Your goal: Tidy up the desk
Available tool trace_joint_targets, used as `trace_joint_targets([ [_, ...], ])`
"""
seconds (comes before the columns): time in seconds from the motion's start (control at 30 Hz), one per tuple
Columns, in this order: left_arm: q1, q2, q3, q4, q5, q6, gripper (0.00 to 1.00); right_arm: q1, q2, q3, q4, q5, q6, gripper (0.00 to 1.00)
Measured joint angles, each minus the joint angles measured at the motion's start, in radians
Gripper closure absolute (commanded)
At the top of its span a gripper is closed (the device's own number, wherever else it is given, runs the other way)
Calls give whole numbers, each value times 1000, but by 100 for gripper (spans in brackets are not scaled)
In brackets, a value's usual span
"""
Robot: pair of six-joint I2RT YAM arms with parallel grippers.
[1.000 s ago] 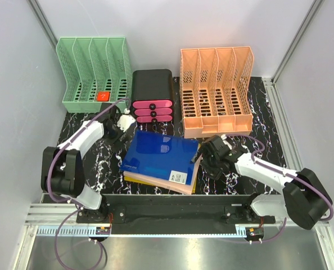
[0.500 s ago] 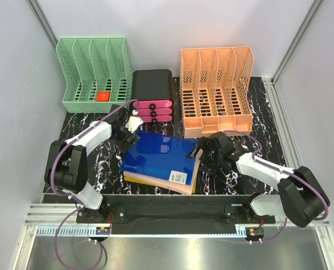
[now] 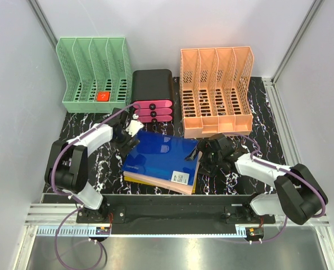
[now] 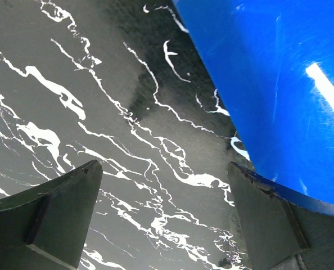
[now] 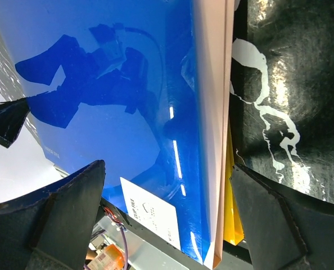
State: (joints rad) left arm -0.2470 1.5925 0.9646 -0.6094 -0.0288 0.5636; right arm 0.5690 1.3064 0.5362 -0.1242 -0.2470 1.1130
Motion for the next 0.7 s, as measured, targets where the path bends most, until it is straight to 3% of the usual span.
trace_joint_targets([
  [0.3,2,0,4,-2,-2,-18,1,-6,0,-15,8,-7,0,0],
  [0.7,-90,0,11,-11,2,-68,1,-13,0,-22,32,-10,0,0],
])
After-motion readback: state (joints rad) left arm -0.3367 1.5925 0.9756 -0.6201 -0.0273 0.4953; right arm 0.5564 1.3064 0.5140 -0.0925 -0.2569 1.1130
